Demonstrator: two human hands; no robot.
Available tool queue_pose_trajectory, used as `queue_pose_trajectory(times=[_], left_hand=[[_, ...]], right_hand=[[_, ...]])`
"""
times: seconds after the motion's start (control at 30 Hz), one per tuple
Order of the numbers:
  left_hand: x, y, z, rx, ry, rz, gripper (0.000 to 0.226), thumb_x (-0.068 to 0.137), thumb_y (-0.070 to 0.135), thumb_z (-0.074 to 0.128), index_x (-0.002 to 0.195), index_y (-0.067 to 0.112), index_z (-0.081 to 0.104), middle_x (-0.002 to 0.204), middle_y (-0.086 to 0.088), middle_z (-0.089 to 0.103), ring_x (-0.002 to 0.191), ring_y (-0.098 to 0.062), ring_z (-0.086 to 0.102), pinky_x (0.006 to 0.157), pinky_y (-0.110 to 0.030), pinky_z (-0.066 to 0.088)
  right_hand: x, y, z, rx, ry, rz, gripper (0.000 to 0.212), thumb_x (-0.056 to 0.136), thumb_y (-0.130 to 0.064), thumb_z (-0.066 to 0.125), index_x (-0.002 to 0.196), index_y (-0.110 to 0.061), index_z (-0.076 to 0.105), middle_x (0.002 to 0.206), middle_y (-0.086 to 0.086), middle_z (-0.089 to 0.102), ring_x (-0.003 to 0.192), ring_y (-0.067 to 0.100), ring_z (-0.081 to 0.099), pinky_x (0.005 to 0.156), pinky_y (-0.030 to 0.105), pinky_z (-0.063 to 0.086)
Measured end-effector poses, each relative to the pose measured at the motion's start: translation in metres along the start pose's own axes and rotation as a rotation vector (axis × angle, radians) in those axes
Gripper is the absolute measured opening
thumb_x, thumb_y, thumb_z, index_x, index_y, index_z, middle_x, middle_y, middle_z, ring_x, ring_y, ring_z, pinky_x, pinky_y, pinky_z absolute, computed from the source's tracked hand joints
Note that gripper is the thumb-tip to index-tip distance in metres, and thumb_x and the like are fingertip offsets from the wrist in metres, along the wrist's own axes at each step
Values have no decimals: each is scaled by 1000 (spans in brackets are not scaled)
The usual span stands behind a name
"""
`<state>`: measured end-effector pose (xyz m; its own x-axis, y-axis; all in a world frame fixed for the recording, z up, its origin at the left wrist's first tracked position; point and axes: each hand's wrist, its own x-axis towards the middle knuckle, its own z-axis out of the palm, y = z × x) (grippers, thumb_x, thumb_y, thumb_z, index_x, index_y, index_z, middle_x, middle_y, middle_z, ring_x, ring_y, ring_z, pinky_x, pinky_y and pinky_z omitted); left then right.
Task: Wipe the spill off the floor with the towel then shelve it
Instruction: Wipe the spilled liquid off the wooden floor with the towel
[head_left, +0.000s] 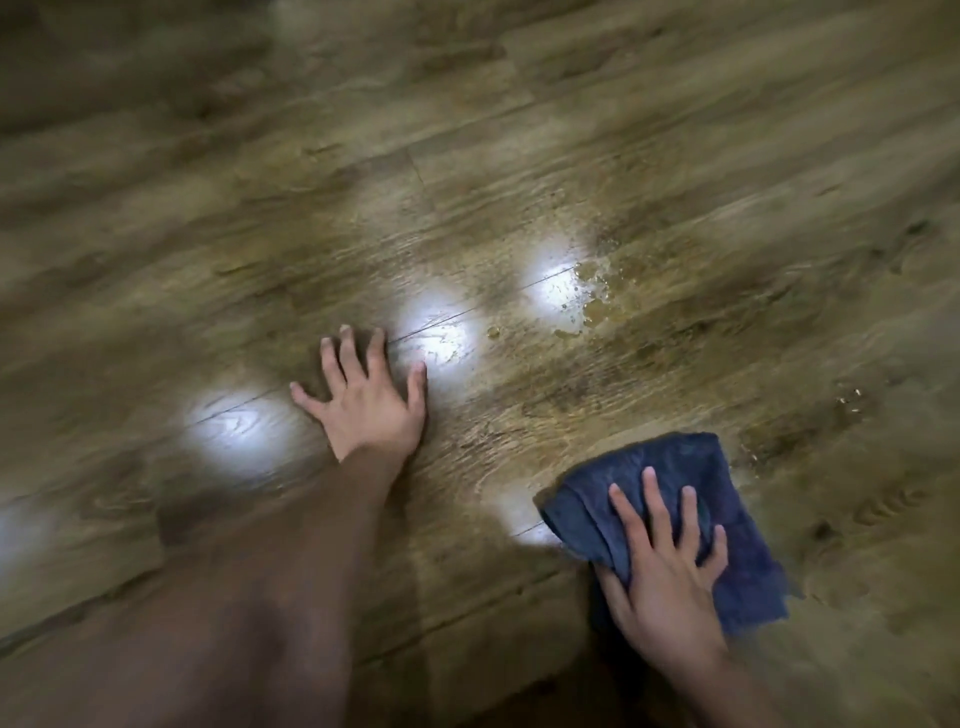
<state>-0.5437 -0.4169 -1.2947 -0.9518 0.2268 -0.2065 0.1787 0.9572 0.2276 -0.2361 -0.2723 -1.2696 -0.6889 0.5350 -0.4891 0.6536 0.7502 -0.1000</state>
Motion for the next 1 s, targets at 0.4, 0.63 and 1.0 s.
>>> queue_pose_trajectory(times=[0.4, 0.63, 1.0], left_hand=[[6, -5, 20, 45, 147, 12, 64, 92, 60, 31, 147, 29, 42, 163, -3, 27, 153, -25, 15, 112, -70, 13], [6, -4, 20, 29, 176, 18, 59, 91, 49, 37, 145, 27, 47, 161, -5, 32, 151, -27, 21, 112, -71, 15], [6, -3, 17, 26, 151, 17, 58, 91, 45, 37, 145, 27, 47, 161, -5, 32, 151, -29, 22, 112, -70, 16]], right_hand=[[226, -170, -96, 161, 211, 54, 79, 92, -47, 52, 159, -32, 13, 168, 6, -9, 150, 48, -10, 113, 74, -2], [192, -157, -80, 44, 289, -206, 77, 88, -42, 54, 158, -33, 21, 169, -2, 3, 154, 37, 0, 120, 64, 2], [72, -94, -22, -35, 172, -254, 82, 71, -43, 57, 150, -29, 41, 166, 0, 23, 150, 36, 24, 117, 65, 18]])
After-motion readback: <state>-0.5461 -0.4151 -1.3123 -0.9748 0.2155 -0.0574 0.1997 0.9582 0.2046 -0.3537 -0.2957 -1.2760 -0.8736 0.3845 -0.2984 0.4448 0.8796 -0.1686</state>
